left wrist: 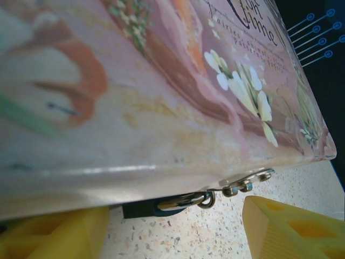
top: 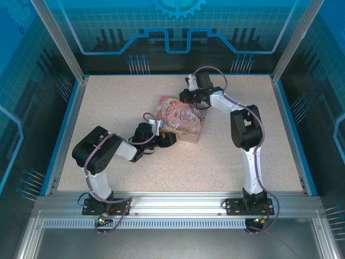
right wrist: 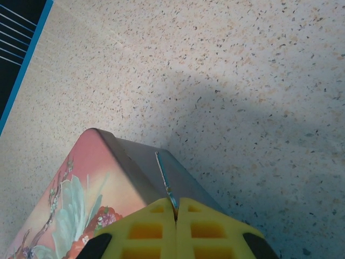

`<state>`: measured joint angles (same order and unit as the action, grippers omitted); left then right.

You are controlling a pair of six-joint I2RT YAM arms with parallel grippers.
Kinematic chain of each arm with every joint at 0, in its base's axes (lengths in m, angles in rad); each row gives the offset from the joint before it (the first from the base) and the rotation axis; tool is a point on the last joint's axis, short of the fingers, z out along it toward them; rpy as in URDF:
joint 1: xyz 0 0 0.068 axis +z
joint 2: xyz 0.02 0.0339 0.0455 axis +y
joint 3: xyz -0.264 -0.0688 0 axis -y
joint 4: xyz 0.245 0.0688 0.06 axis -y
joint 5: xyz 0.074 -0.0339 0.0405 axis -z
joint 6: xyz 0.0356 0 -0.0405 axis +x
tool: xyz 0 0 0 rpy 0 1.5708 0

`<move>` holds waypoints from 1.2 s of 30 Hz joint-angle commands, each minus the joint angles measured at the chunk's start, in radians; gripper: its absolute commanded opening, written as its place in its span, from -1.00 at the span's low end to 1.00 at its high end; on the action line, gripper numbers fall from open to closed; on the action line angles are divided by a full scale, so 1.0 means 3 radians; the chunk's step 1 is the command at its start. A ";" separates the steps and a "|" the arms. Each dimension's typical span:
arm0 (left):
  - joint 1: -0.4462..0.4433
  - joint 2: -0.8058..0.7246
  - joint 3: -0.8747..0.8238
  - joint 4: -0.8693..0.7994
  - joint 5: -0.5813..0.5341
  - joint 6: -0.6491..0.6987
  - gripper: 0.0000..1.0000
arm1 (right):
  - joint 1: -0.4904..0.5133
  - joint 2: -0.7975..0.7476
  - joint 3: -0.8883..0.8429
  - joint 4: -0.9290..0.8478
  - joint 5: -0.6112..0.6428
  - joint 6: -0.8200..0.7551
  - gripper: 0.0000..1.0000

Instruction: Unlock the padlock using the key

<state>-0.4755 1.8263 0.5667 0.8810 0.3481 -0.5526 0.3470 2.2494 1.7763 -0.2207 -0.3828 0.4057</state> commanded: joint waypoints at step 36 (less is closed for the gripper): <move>-0.0526 0.0139 0.0318 -0.0197 -0.1749 0.1084 0.23 | 0.0140 -0.0135 -0.0430 -0.0001 -0.0135 0.0230 -1.00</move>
<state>-0.6304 1.8420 0.6071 0.8036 -0.0742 -0.2726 0.3496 2.1994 1.6806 -0.1070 -0.3649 0.4557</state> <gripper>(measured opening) 0.622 0.044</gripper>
